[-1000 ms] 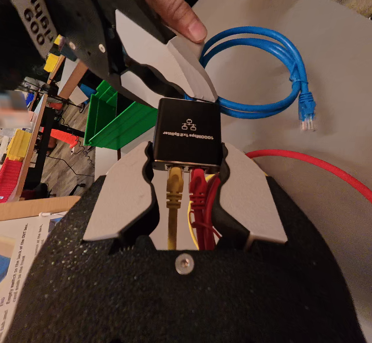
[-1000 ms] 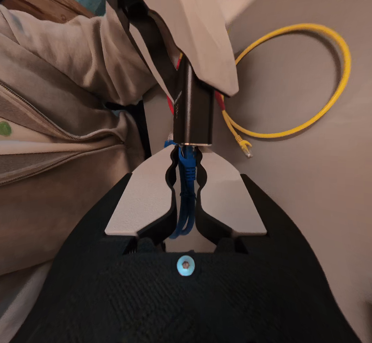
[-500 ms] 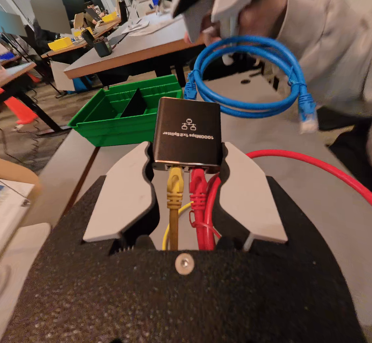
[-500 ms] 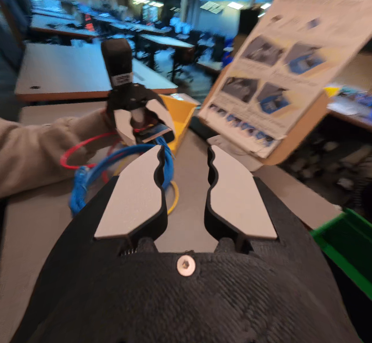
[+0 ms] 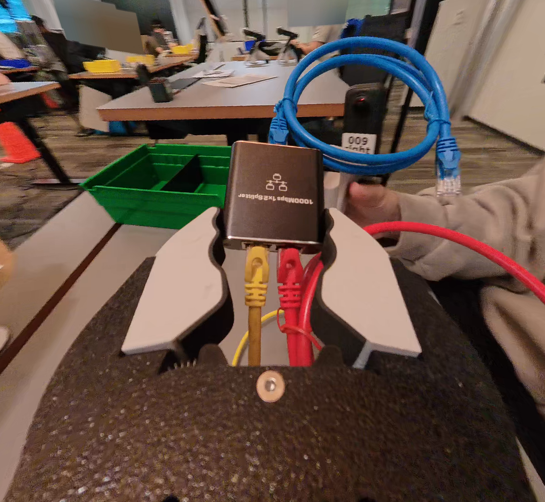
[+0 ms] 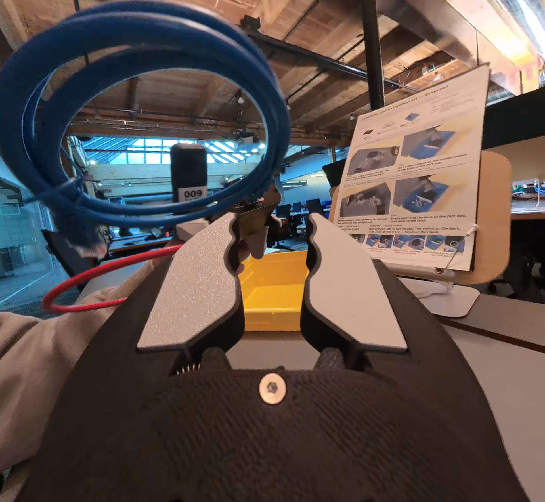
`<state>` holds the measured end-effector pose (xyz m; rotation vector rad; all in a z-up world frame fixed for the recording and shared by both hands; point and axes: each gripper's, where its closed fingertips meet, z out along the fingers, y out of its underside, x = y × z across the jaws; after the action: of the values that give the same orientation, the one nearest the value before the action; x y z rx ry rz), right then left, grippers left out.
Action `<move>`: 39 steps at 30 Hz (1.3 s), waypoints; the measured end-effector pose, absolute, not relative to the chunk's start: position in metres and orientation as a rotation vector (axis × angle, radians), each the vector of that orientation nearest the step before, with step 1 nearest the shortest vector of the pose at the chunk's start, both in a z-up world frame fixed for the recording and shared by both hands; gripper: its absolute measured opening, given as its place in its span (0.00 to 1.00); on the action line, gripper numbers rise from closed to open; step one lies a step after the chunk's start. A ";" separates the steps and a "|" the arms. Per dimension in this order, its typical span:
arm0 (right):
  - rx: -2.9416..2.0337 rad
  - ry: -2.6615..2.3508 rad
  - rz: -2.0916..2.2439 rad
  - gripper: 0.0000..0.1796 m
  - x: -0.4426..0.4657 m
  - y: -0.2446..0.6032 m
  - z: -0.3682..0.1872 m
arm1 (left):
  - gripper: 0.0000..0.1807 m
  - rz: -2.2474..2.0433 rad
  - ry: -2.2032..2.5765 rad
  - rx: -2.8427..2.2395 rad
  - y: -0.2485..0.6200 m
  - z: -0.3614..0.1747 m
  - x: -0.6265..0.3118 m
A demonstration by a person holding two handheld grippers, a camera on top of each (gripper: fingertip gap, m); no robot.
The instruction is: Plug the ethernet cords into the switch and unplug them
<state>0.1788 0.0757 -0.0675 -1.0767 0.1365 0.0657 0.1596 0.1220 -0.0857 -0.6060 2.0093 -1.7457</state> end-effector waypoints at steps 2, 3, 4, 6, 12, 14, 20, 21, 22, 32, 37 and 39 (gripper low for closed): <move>-1.100 0.139 0.109 0.24 0.170 0.086 -0.067 | 0.35 -1.669 1.934 -0.644 0.126 -0.085 0.156; -1.081 0.146 0.157 0.24 0.164 0.088 -0.064 | 0.35 -1.626 1.896 -0.668 0.129 -0.086 0.155; -1.052 0.171 0.198 0.23 0.162 0.088 -0.060 | 0.35 -1.583 1.864 -0.686 0.131 -0.088 0.153; -1.009 0.216 0.252 0.18 0.158 0.088 -0.054 | 0.35 -1.511 1.796 -0.676 0.131 -0.090 0.147; -1.021 0.289 0.345 0.18 0.141 0.097 -0.054 | 0.35 -1.398 1.607 -0.737 0.117 -0.101 0.137; -1.058 0.338 0.284 0.18 0.145 0.095 -0.058 | 0.35 -1.336 1.577 -0.770 0.115 -0.106 0.135; -1.115 0.444 0.323 0.17 0.142 0.087 -0.064 | 0.35 -1.127 1.471 -0.806 0.111 -0.107 0.130; -1.106 0.456 0.350 0.18 0.142 0.084 -0.066 | 0.35 -1.105 1.438 -0.832 0.114 -0.105 0.129; -1.126 0.479 0.359 0.17 0.145 0.082 -0.074 | 0.34 -1.095 1.398 -0.850 0.118 -0.100 0.127; -1.133 0.370 0.359 0.19 0.127 0.083 -0.080 | 0.35 -1.176 1.354 -0.861 0.110 -0.091 0.123; -1.169 0.334 0.201 0.16 0.132 0.081 -0.076 | 0.35 -1.216 1.356 -0.889 0.110 -0.098 0.128; -1.175 0.286 0.184 0.13 0.127 0.082 -0.072 | 0.35 -1.232 1.336 -0.884 0.110 -0.097 0.129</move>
<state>0.1275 0.0818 -0.0718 -1.1750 0.2856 0.1836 0.1285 0.1096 -0.0974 -0.8841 1.3360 -1.2318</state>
